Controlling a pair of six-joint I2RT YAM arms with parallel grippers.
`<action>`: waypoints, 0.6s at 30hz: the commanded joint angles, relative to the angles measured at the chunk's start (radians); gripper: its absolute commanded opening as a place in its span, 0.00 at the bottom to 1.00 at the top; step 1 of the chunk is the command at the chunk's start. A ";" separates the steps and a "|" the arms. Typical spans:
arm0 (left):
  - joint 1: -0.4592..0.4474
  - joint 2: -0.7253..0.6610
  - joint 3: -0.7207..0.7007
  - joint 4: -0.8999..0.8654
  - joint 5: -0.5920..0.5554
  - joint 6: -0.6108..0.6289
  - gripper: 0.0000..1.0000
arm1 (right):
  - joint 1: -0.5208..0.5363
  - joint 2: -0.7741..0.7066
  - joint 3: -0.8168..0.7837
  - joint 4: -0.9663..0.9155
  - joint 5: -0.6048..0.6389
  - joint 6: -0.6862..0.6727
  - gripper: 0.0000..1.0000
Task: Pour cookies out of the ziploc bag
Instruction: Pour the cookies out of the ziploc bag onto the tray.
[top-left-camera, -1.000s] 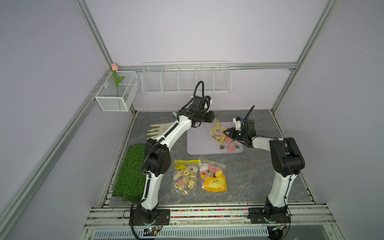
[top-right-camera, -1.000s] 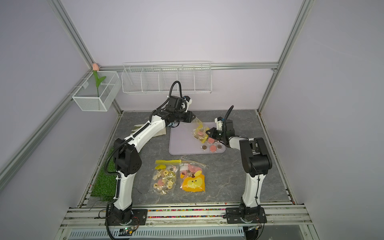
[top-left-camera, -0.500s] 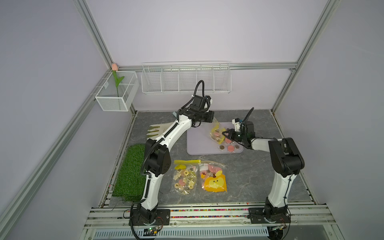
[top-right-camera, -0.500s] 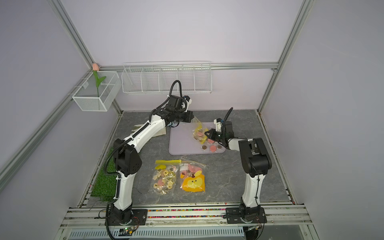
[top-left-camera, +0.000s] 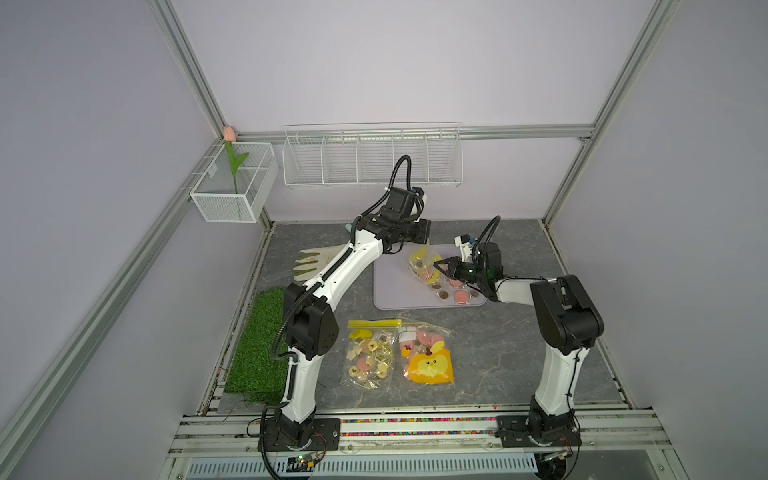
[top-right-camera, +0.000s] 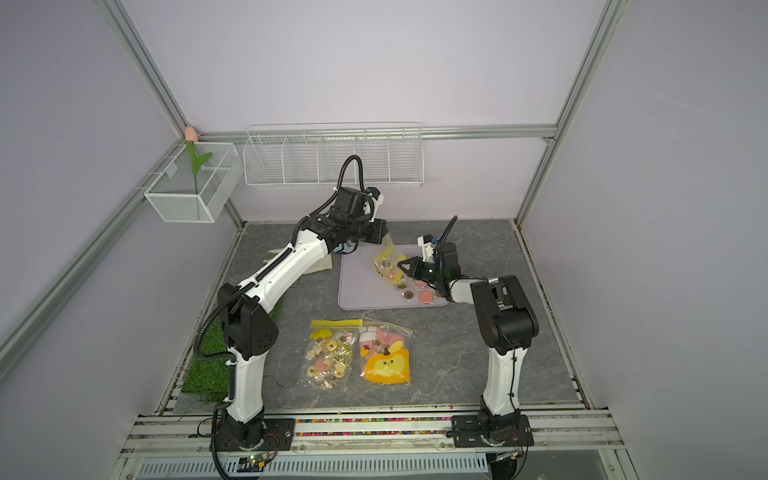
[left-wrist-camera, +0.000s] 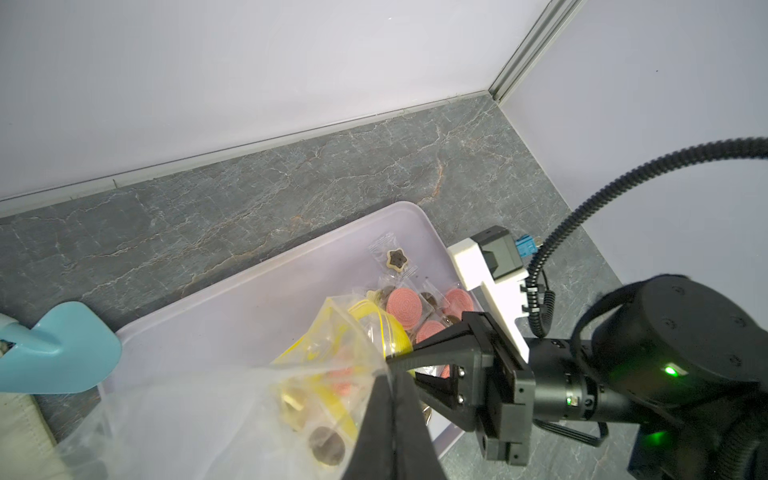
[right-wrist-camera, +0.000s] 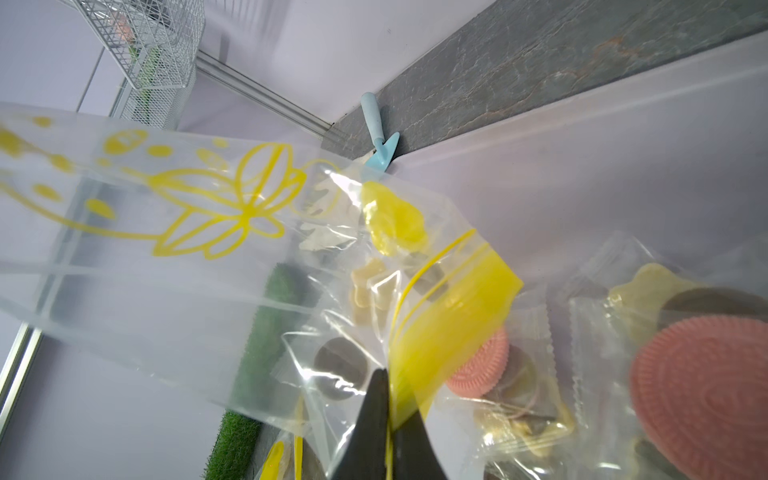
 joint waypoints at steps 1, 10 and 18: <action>-0.011 -0.045 0.034 -0.011 -0.027 0.005 0.00 | 0.003 0.015 -0.010 0.029 -0.019 0.007 0.07; -0.038 -0.063 0.025 -0.004 -0.024 0.001 0.00 | -0.042 -0.071 -0.106 0.053 0.005 0.014 0.07; -0.077 -0.066 0.012 0.045 -0.018 0.012 0.00 | -0.055 -0.117 -0.131 -0.011 0.006 -0.017 0.09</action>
